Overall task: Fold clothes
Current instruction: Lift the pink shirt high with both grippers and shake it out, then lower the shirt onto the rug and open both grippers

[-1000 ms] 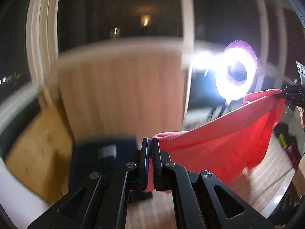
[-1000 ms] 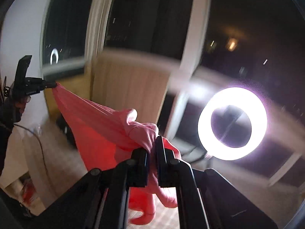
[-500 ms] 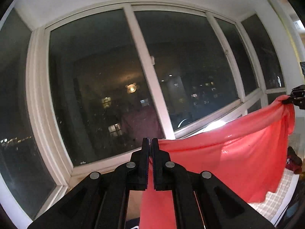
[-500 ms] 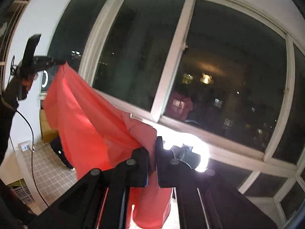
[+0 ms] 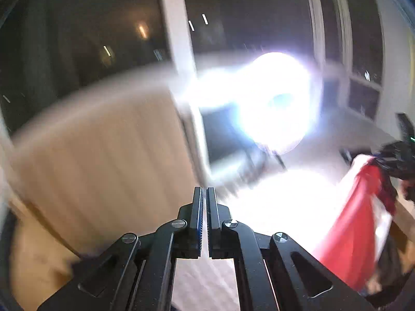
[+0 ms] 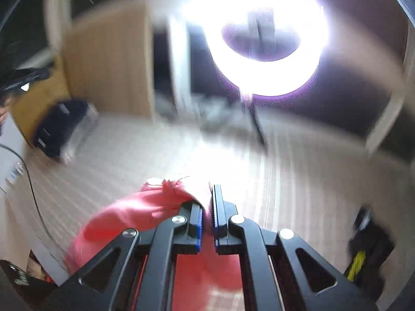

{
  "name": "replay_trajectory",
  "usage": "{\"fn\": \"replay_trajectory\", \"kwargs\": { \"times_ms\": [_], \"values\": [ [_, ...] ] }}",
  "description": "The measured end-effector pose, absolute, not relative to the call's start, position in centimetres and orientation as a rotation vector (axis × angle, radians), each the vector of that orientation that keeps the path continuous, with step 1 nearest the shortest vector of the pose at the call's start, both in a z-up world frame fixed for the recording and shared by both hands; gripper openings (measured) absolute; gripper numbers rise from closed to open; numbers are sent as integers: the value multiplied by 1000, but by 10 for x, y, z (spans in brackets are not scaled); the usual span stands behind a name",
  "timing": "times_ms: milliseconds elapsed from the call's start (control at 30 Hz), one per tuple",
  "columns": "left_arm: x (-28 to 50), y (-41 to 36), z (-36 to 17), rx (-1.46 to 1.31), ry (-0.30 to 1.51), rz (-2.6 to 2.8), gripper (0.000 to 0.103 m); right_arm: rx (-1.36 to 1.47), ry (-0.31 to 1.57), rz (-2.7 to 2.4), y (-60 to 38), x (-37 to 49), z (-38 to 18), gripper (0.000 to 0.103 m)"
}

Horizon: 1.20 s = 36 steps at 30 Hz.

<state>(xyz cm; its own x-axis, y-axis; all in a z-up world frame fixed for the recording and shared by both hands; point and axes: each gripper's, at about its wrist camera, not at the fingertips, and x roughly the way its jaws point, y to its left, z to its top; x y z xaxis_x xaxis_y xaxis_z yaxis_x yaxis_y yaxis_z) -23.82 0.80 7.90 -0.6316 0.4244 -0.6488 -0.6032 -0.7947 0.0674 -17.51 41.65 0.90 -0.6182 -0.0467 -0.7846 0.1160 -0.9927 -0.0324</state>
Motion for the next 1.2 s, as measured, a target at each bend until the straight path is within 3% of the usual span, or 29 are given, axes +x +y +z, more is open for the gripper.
{"fn": "replay_trajectory", "kwargs": {
  "times_ms": [67,167,267,367,433,600,733,800,1100,1200],
  "values": [
    [-236,30,0,-1022,384,2267,2,1512,135,-2682,435,-188,-49,6],
    [-206,65,-96,-1252,293,2066,2,1644,117,-2622,464,-193,-89,6],
    [-161,101,-157,-1361,253,1887,13,1690,108,-2592,479,-201,-102,6],
    [-130,131,-191,-1408,400,1873,30,1692,116,-2576,486,-201,-104,6],
    [-125,138,-204,-1440,445,1897,30,1682,117,-2560,486,-207,-106,6],
    [-120,149,-210,-1494,335,1879,31,1660,122,-2521,485,-225,-111,6],
    [-108,164,-216,-1505,395,1874,32,1628,122,-2514,484,-227,-109,6],
    [-106,167,-220,-1527,390,1874,3,1602,107,-2518,486,-225,-105,6],
    [-125,121,-134,-1399,220,2112,2,1427,32,-2618,487,-248,-67,6],
    [-150,104,-89,-1310,309,2245,2,1385,59,-2662,480,-281,-61,6]
  ]
}}
